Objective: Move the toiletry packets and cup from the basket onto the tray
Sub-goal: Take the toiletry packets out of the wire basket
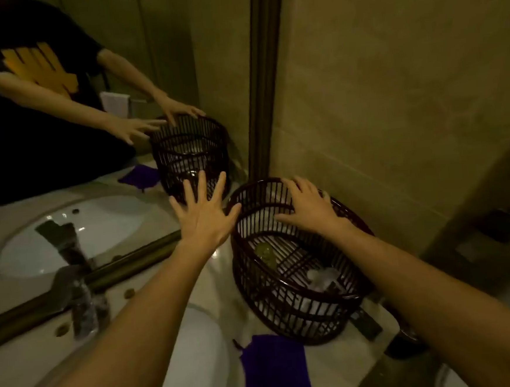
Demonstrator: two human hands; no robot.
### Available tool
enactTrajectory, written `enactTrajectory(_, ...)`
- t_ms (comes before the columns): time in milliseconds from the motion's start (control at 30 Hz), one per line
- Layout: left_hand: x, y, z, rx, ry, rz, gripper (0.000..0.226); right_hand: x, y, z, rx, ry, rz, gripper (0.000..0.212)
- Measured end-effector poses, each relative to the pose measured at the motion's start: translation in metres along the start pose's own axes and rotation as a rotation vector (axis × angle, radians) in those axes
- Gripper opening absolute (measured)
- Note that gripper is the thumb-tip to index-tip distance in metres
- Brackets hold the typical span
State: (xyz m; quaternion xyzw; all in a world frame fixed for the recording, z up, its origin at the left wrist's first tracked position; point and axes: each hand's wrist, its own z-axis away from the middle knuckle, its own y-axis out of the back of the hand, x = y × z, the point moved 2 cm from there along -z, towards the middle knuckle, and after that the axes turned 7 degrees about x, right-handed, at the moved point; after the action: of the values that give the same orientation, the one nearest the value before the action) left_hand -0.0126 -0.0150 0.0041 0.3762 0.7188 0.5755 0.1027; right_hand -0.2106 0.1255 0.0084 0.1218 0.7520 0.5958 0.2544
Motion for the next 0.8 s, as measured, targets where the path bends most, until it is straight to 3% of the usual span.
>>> enactTrajectory(233,0.036,-0.057,-0.019,-0.09,0.098,-0.027,0.077,0.064,-0.044,-0.026,-0.174,0.041,-0.008,0.096)
enactTrajectory(467,0.045,-0.087,-0.019,-0.097,0.243,-0.049,0.085,0.084,-0.076,-0.042,-0.39,0.179,-0.057,0.09)
enactTrajectory(567,0.043,-0.089,-0.018,-0.104,0.247,0.021,0.095,0.09,-0.1,-0.042,-0.624,0.179,0.073,0.084)
enactTrajectory(700,0.042,-0.087,-0.017,-0.072,0.235,0.004,0.097,0.103,-0.128,-0.031,-1.0,0.111,0.374,0.059)
enactTrajectory(800,0.043,-0.086,-0.016,-0.053,0.222,-0.018,0.095,0.111,-0.142,-0.023,-1.101,0.136,0.604,0.073)
